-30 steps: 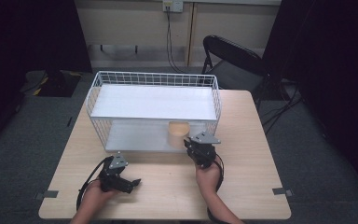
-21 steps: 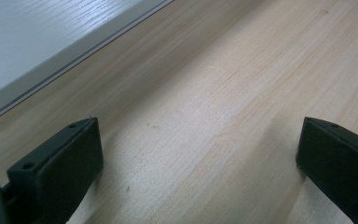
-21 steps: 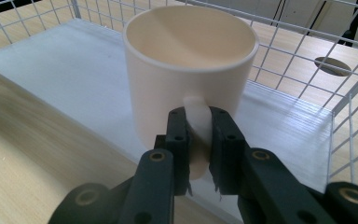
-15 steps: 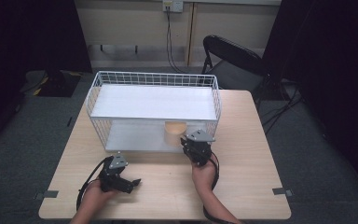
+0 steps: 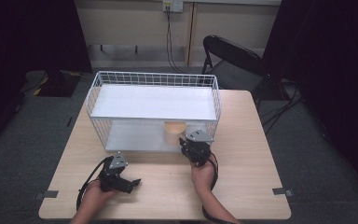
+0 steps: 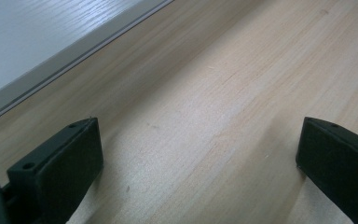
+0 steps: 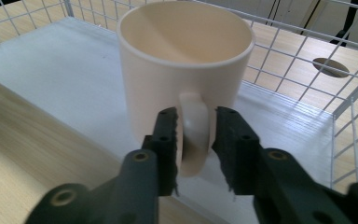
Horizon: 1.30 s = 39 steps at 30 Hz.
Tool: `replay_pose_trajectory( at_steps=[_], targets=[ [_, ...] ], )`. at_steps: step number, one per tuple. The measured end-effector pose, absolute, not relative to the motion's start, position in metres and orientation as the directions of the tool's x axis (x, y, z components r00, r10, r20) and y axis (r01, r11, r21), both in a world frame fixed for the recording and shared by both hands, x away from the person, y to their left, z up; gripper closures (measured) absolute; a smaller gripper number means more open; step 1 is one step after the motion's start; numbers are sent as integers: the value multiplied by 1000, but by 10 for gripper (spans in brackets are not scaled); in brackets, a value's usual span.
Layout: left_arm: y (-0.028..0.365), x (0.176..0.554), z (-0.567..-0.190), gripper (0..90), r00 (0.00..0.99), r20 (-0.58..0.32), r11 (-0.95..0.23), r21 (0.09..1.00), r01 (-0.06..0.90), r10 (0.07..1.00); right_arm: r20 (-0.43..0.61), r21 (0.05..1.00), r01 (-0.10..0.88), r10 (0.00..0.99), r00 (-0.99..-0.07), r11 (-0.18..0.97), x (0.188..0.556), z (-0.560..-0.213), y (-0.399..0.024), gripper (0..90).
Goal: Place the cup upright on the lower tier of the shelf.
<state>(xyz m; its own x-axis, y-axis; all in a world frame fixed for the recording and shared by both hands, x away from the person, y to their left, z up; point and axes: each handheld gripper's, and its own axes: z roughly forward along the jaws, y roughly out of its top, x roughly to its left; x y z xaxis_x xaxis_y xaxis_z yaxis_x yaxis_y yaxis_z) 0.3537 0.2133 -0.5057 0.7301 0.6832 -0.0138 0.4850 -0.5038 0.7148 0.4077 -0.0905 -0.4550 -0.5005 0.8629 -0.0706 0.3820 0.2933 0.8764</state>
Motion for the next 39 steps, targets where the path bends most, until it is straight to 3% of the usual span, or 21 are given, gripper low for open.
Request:
replay_pose_trajectory(
  at_steps=[6,17,22,31,39],
  targets=[
    [213,354,-506,0,729,-14,-503,715,485,684,-56,877,386,858,-510,287,405,-451,-94,510],
    [213,354,-506,0,729,-14,-503,715,486,684,-17,875,398,838,-546,277,398,-450,-97,382],
    [213,354,-506,0,730,-13,-504,715,485,684,23,862,429,824,-566,271,398,-451,-97,241],
    [213,354,-506,0,730,-12,-504,715,485,684,33,861,425,804,-594,279,392,-452,-102,148],
    [213,354,-506,0,729,-13,-504,715,485,684,34,858,419,781,-624,298,384,-450,-108,133]
  ],
)
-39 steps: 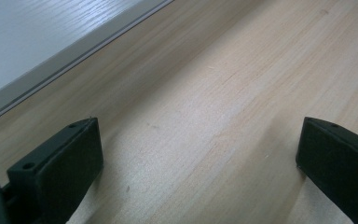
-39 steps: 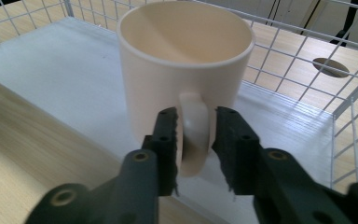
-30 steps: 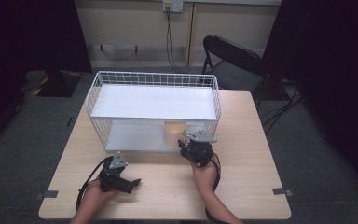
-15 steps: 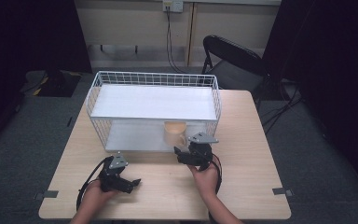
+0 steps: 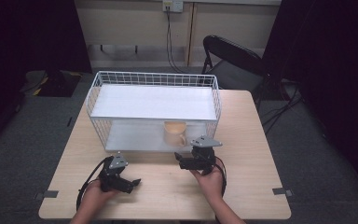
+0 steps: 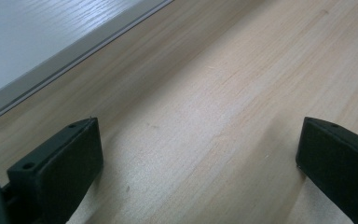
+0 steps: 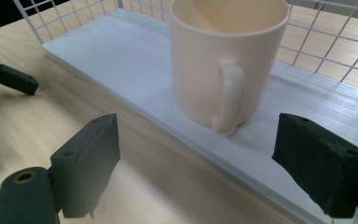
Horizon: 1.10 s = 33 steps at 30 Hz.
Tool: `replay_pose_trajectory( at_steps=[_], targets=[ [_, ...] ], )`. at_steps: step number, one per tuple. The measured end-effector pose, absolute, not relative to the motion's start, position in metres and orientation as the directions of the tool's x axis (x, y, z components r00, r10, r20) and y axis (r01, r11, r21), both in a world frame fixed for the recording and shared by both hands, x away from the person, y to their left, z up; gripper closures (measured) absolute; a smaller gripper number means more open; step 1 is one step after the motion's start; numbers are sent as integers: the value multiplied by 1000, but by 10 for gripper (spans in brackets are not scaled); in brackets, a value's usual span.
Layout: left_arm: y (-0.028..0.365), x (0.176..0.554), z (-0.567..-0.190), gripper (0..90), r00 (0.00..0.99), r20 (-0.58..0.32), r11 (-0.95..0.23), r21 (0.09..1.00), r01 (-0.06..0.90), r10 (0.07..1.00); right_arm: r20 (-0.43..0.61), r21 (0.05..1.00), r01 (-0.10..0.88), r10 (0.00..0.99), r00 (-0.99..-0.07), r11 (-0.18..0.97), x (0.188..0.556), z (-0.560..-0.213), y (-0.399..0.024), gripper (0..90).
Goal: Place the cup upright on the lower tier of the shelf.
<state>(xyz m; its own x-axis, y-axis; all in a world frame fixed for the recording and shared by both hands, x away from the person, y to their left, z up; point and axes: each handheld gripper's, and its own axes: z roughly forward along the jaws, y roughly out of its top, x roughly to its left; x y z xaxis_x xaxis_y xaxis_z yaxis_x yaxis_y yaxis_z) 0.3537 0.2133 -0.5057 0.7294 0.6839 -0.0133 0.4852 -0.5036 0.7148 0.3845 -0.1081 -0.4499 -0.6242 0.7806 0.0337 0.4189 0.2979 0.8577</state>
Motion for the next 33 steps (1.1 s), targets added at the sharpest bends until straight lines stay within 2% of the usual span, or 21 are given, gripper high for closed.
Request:
replay_pose_trajectory(
  at_steps=[33],
  targets=[
    [213,354,-506,0,729,-14,-503,715,485,684,39,840,395,685,-727,371,355,-452,-137,137]
  ],
)
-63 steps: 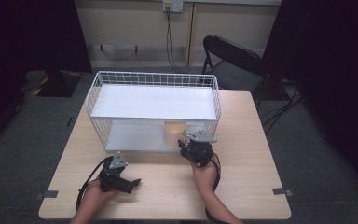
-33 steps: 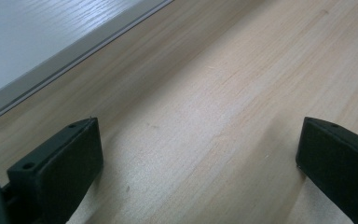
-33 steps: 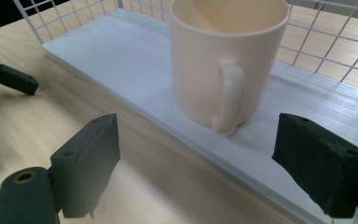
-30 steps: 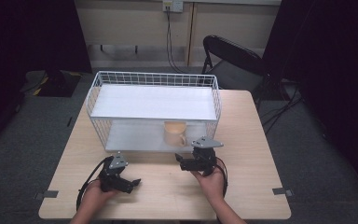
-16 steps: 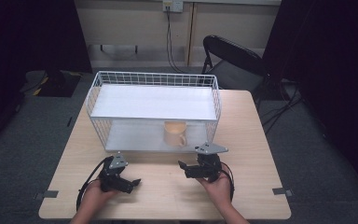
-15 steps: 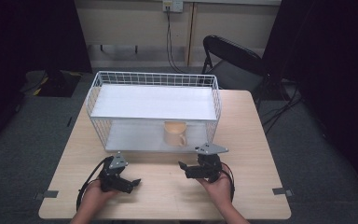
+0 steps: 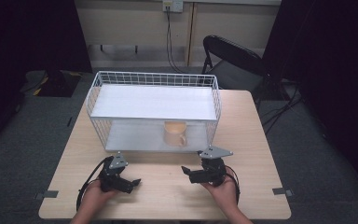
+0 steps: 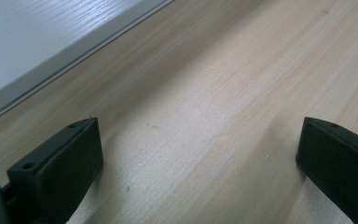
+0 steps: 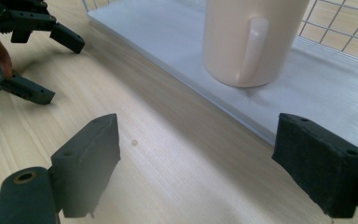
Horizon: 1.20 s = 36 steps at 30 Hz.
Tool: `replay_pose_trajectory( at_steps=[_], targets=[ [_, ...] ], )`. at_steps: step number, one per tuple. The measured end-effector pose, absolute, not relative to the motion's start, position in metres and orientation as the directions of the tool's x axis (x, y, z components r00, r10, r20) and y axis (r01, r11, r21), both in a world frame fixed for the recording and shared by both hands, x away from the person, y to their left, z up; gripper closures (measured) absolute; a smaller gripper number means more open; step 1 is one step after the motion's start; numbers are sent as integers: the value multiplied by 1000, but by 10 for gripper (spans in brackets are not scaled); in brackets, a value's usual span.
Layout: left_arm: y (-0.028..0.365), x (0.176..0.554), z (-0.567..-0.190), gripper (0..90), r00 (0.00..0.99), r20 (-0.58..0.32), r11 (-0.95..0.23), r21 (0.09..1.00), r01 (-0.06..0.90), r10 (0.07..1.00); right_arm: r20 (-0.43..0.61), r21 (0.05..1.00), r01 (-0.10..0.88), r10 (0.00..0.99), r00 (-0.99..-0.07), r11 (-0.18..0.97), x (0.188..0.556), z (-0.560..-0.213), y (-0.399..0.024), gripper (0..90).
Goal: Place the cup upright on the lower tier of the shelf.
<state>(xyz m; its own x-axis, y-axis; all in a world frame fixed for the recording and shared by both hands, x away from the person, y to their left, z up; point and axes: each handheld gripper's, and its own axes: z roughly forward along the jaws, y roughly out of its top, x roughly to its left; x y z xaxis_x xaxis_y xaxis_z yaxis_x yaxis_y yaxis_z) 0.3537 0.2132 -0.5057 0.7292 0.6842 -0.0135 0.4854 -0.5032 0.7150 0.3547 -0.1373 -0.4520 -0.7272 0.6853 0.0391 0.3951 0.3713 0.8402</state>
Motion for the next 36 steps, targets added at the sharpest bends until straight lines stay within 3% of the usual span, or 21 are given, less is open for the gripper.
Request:
replay_pose_trajectory(
  at_steps=[36],
  targets=[
    [213,354,-506,0,729,-14,-503,715,485,684,52,832,395,655,-754,389,343,-458,-175,138]
  ],
)
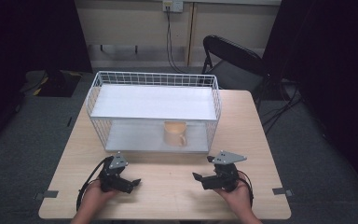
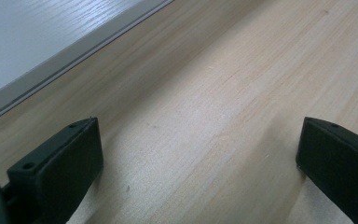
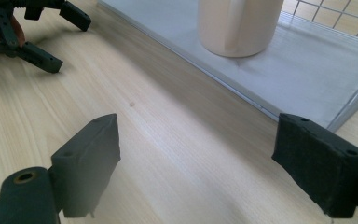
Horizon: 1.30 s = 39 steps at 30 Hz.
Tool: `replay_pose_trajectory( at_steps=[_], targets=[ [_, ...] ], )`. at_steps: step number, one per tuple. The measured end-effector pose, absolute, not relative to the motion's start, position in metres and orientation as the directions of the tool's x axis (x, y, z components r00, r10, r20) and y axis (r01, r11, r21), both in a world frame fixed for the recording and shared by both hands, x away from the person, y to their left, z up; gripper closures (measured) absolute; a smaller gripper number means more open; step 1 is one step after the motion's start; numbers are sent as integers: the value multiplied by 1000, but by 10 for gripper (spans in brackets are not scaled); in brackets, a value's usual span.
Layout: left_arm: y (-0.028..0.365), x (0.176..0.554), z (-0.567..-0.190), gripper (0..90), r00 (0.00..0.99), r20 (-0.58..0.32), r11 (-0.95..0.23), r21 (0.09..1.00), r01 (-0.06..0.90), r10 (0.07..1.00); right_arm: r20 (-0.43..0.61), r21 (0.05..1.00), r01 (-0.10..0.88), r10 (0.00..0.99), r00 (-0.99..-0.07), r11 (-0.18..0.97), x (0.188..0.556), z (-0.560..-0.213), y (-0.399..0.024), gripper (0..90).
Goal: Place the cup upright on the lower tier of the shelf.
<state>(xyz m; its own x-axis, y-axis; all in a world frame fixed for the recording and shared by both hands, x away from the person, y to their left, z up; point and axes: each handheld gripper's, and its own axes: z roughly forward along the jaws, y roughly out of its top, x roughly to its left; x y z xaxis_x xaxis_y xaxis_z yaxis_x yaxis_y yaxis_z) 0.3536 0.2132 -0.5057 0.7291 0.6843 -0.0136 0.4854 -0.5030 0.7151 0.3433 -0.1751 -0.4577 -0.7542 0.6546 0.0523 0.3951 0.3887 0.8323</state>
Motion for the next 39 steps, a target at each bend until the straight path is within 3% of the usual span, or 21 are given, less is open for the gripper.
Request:
replay_pose_trajectory(
  at_steps=[39],
  targets=[
    [213,353,-506,0,726,-14,-500,716,487,688,47,819,394,636,-770,417,334,-463,-227,149]
  ],
)
